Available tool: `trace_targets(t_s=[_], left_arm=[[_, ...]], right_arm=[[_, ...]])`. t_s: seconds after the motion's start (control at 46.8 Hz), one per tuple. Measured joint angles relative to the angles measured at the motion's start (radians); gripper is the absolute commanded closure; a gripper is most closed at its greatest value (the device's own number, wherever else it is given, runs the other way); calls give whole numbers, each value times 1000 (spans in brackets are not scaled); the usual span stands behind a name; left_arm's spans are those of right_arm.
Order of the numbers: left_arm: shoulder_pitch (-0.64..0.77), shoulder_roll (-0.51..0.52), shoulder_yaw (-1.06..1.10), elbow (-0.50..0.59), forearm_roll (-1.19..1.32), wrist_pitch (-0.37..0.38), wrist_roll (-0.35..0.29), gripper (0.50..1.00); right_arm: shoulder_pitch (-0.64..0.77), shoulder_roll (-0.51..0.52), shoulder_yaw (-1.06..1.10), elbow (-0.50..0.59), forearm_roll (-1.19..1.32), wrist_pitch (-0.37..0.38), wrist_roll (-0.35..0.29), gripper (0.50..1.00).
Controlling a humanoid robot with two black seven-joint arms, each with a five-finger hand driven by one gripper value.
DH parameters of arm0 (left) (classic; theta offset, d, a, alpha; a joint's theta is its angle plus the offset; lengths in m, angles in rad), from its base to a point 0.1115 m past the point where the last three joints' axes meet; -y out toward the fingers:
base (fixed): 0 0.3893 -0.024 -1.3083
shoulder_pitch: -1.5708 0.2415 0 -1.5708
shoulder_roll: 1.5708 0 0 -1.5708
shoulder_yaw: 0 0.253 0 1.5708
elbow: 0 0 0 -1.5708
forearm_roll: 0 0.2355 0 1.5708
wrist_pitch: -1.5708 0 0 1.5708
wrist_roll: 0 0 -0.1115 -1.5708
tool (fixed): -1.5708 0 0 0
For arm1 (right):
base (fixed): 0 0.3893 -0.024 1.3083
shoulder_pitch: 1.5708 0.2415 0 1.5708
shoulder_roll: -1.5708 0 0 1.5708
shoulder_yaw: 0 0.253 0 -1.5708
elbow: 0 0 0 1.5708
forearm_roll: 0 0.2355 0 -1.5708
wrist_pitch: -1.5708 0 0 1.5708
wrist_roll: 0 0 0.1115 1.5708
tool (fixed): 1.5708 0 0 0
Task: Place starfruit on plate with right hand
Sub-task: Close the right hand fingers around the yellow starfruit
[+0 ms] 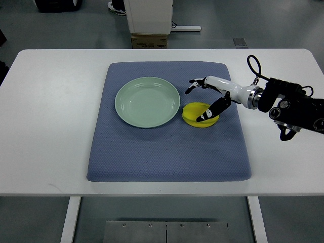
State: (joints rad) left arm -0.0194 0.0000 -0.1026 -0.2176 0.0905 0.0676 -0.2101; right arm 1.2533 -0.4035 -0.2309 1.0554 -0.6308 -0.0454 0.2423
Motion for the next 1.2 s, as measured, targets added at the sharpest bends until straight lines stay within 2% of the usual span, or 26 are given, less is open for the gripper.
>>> trace_targets(t_s=[1.197], left_arm=[[1,0,0,-1,0,0,0,500]], right_arm=[[-72,57,-2,-68,-7,-16,5,511]])
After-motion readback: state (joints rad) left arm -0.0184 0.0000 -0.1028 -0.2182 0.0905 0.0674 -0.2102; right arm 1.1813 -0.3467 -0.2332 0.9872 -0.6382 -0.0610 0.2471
